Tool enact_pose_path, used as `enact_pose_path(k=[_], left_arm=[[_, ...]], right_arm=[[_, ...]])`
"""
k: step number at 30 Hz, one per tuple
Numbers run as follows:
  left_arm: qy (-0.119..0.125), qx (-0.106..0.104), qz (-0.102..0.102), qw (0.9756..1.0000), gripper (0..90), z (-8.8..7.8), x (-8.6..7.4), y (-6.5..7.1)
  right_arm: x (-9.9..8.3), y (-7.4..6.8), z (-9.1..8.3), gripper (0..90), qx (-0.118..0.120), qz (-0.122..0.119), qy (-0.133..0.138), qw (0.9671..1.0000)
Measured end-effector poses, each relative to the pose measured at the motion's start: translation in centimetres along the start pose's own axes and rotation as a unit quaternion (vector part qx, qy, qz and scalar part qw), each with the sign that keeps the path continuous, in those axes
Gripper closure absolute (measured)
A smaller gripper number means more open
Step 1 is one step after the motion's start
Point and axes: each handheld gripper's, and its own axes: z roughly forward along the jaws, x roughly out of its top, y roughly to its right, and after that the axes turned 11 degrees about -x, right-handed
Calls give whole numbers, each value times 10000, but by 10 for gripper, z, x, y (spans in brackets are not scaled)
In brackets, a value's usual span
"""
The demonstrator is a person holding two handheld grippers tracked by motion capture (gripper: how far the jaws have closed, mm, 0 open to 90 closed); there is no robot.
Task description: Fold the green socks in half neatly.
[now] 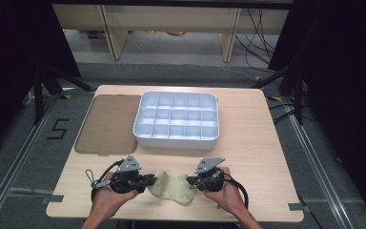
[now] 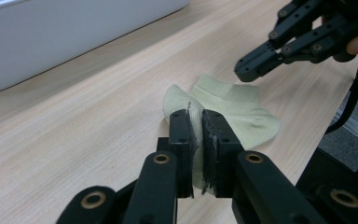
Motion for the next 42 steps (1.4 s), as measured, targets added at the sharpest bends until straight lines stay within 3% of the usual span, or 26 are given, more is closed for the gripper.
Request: enact_pose_path(k=[3, 5, 6, 7, 8, 10, 16, 17, 19, 25, 26, 31, 33, 36, 42], left_arm=[[-16, -69, 30, 10000, 822, 4, 4, 2], [-22, -89, 21, 10000, 822, 7, 5, 2], [82, -103, -65, 9999, 822, 10, 6, 4], [-22, -125, 23, 9999, 822, 11, 7, 4], [-30, -139, 38, 9999, 822, 12, 8, 4], [62, -133, -39, 9999, 822, 15, 9, 6], [5, -228, 36, 9997, 826, 24, 15, 7], [128, -246, -69, 9996, 826, 28, 17, 9], [53, -286, 50, 9996, 827, 32, 21, 11], [-40, -366, 95, 9993, 827, 48, 26, 16], [-214, -347, 148, 9991, 826, 54, 25, 16], [-271, -357, 79, 9990, 824, 66, 25, 16], [-386, -345, 154, 9985, 822, 69, 25, 16], [-430, -344, 178, 9983, 814, 72, 26, 17], [-411, -396, 94, 9983, 764, 81, 25, 18]], right_arm=[[-15, 0, -6, 900, 47, 97, 26, 9999], [-18, 0, -7, 900, 141, 25, -40, 9999], [-19, 0, -6, 900, 106, 60, -108, 9999], [-20, 0, -4, 900, 114, -45, -36, 9999], [-20, -1, -4, 900, 103, 2, -101, 9999], [-20, -1, -2, 900, 129, -76, -83, 9999], [-19, -2, 1, 900, 121, 33, -190, 9997], [-20, -3, 2, 900, 108, 63, -108, 9999], [-20, -1, 1, 900, 110, -16, -154, 9998], [-20, 0, 1, 900, 129, 10, -141, 9998], [-20, 1, 2, 900, 173, -6, -132, 9998], [-21, 1, 1, 900, 173, 120, -135, 9997], [-21, 3, 2, 897, 215, 61, -54, 9997], [-21, 4, -1, 892, 197, 185, -70, 9996], [-22, 14, -12, 889, 119, 319, 171, 9993]])
